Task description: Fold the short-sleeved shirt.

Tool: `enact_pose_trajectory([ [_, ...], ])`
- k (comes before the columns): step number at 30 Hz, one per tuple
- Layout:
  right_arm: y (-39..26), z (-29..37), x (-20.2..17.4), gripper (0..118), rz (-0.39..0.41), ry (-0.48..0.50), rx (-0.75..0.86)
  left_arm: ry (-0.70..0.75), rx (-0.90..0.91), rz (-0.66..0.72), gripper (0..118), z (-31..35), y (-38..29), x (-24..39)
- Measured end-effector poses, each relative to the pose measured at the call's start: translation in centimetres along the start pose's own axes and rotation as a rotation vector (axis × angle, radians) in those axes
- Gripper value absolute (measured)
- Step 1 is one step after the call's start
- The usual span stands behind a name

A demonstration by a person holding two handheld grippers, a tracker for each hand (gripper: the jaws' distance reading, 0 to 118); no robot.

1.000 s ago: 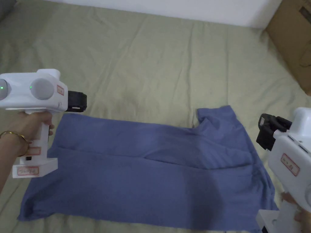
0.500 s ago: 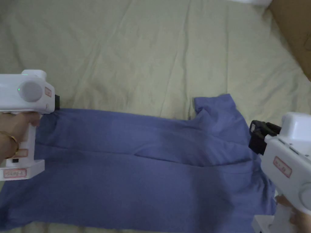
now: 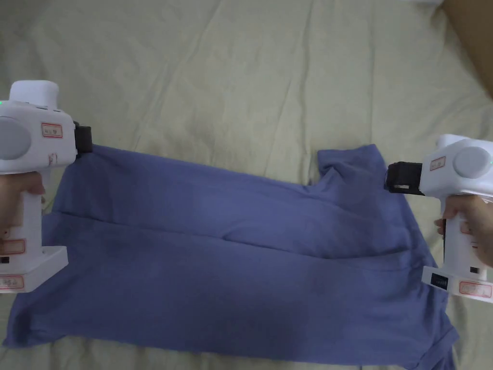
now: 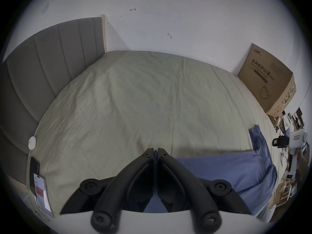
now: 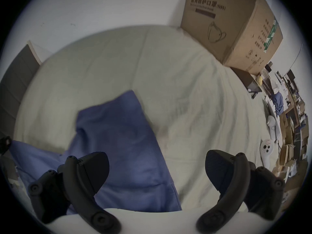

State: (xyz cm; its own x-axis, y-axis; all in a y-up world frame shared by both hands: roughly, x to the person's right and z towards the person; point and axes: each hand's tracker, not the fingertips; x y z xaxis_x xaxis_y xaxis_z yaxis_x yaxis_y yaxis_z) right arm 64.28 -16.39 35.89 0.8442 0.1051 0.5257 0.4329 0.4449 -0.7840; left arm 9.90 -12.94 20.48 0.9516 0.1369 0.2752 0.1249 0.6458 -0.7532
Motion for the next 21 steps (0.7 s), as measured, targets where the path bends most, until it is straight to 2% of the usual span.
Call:
enact_pose_trajectory([
  [1, 0.0, -0.9, -0.1, 112, -0.013, -0.014, -0.025, 0.001, -0.005, 0.005, 2, 0.0, -0.1, -0.2],
  [3, -0.3, -2.2, -0.1, 99, -0.051, -0.018, -0.04, 0.001, -0.017, 0.021, 2, -0.2, -0.2, -0.5],
  [7, -0.4, -3.6, 0.0, 63, -0.109, 0.014, -0.045, 0.0, -0.037, 0.06, 2, -0.7, -0.4, -0.9],
  [9, -0.5, -3.8, 0.2, 28, -0.135, 0.043, -0.049, 0.002, -0.045, 0.071, 2, -0.9, -0.6, -1.0],
  [10, -0.4, -3.4, 0.2, 6, -0.159, 0.079, -0.049, 0.002, -0.048, 0.073, 2, -1.0, -0.6, -1.0],
  [11, -0.4, -3.0, 0.3, 0, -0.177, 0.101, -0.035, 0.005, -0.05, 0.074, 2, -1.2, -0.6, -1.0],
  [13, -0.3, -1.6, 0.7, 0, -0.186, 0.124, -0.015, 0.012, -0.054, 0.077, 2, -1.2, -0.5, -1.0],
  [15, 0.1, 0.1, 1.3, 0, -0.162, 0.158, 0.003, 0.006, -0.047, 0.086, 2, -0.7, -0.4, -1.0],
  [17, -0.1, 2.9, 2.2, 0, -0.146, 0.164, 0.073, -0.008, -0.029, 0.097, 2, 0.4, -0.3, -1.1],
  [21, -1.6, 9.3, 4.5, 0, -0.133, 0.248, 0.186, -0.034, 0.021, 0.091, 2, 4.2, -0.6, -1.5],
])
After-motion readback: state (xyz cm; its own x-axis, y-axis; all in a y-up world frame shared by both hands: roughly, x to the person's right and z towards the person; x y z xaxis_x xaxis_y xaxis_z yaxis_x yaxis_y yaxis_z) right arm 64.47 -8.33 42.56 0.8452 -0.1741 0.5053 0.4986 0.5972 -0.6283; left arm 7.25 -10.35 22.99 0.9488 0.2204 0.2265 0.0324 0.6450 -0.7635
